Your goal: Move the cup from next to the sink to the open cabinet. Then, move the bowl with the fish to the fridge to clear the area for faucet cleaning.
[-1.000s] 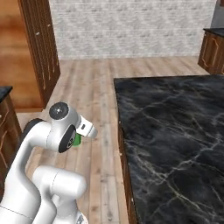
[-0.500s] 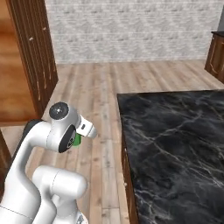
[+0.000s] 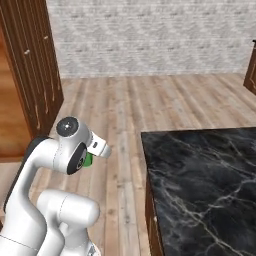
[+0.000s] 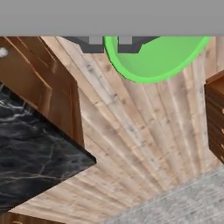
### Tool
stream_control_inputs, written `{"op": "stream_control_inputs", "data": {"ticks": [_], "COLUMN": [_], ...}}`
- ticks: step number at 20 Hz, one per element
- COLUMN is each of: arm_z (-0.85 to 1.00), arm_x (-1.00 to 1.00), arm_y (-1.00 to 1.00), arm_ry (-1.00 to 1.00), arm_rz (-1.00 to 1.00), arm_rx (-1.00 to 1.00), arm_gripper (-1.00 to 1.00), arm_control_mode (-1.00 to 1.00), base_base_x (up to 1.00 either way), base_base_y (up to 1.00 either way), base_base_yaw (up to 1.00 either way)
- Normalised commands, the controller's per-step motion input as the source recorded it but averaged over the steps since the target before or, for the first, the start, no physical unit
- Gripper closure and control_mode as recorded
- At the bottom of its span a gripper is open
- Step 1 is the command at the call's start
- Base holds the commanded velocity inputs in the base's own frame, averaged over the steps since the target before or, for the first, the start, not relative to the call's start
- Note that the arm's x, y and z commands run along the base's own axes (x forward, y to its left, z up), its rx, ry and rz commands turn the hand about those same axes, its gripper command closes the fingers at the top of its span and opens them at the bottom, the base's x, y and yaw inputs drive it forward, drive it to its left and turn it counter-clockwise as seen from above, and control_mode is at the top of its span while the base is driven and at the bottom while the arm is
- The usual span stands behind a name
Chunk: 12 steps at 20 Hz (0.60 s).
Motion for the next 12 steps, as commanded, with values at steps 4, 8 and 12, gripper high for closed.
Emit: {"op": "stream_control_inputs", "data": {"ticks": [4, 8, 12], "arm_z": [0.0, 0.0, 0.0], "arm_x": [0.0, 0.0, 0.0], "arm_y": [0.0, 0.0, 0.0], "arm_ry": [0.0, 0.0, 0.0], "arm_rz": [0.0, 0.0, 0.0], "arm_rx": [0.0, 0.0, 0.0], "arm_gripper": [1.0, 1.0, 1.0], "arm_control_mode": [1.0, 1.0, 1.0], "base_base_x": [1.0, 1.0, 1.0], "base_base_y": [0.63, 0.65, 0.72], "base_base_yaw": [0.0, -0.09, -0.33]}}
